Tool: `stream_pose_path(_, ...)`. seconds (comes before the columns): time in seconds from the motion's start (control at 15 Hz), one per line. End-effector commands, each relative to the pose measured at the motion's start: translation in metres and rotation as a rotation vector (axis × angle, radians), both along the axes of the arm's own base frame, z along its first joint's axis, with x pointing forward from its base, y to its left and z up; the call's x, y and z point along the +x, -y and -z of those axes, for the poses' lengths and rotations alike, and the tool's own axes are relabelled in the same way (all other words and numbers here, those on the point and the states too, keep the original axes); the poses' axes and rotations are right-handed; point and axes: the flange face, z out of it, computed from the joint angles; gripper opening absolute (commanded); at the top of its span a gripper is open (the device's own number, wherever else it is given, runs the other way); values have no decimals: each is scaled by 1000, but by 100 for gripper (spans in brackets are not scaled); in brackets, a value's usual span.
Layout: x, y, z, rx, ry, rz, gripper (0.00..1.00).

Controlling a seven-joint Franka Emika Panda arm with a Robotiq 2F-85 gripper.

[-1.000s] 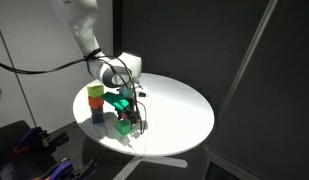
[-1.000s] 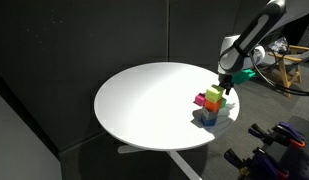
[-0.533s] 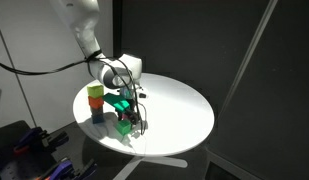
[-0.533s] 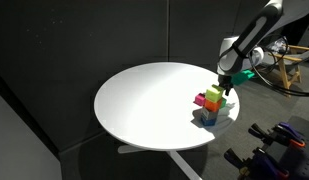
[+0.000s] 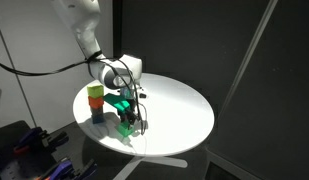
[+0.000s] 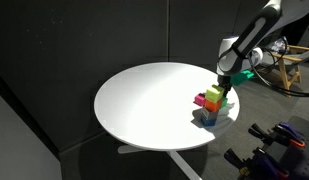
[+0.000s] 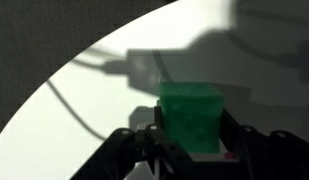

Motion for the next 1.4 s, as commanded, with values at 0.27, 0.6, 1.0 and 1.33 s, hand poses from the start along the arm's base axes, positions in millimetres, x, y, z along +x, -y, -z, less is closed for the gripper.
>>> stream_pose_path(0.27,2,6,-19,-25,-1,-8,27)
stream_pose_path(0.6,0,13,-46,-25,8,-18,27)
stream_pose_path(1.0,-8,18,-91,-11,18,-40,27)
stream_pose_path(1.33,-20,21,-125,2,39,-92,27)
